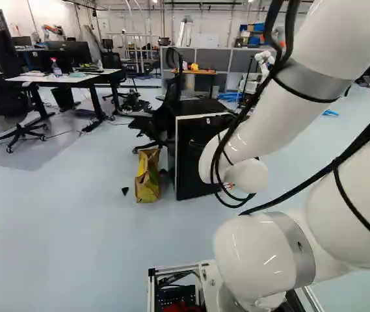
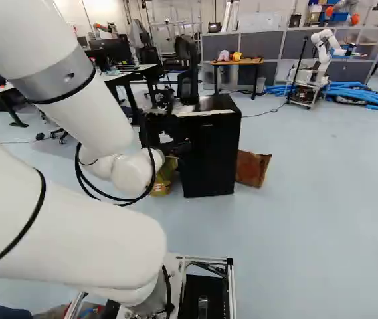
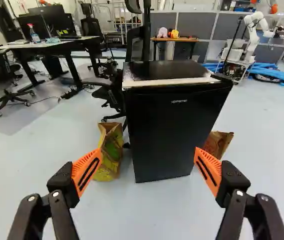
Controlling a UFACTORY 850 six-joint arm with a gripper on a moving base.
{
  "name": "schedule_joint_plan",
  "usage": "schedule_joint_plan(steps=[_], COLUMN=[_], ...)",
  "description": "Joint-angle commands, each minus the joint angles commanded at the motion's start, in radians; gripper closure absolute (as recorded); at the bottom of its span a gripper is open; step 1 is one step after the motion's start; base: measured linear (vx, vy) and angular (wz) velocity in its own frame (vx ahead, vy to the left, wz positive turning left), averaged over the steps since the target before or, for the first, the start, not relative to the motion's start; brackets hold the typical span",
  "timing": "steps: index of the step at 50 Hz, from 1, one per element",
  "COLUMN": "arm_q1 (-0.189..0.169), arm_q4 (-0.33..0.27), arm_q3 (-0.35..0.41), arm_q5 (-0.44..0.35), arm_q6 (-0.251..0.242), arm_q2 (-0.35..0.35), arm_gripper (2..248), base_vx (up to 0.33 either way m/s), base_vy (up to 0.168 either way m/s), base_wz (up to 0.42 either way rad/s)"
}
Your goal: Grab a drink from the fridge
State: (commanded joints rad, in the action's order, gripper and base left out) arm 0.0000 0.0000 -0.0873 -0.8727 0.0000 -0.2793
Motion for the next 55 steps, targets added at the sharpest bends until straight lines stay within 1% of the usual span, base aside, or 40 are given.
schedule_joint_plan(steps=[34,55], arm_q1=[0.0,0.0], arm_q4=[0.0,0.0], arm_q3=[0.0,0.0], arm_q5=[0.0,0.0], arm_q6=[0.0,0.0], arm_q2=[0.0,0.0], arm_gripper=[3,3], base_vx=[0.076,0.079], base_vy=[-0.004,-0.033], base_wz=[0.145,0.009])
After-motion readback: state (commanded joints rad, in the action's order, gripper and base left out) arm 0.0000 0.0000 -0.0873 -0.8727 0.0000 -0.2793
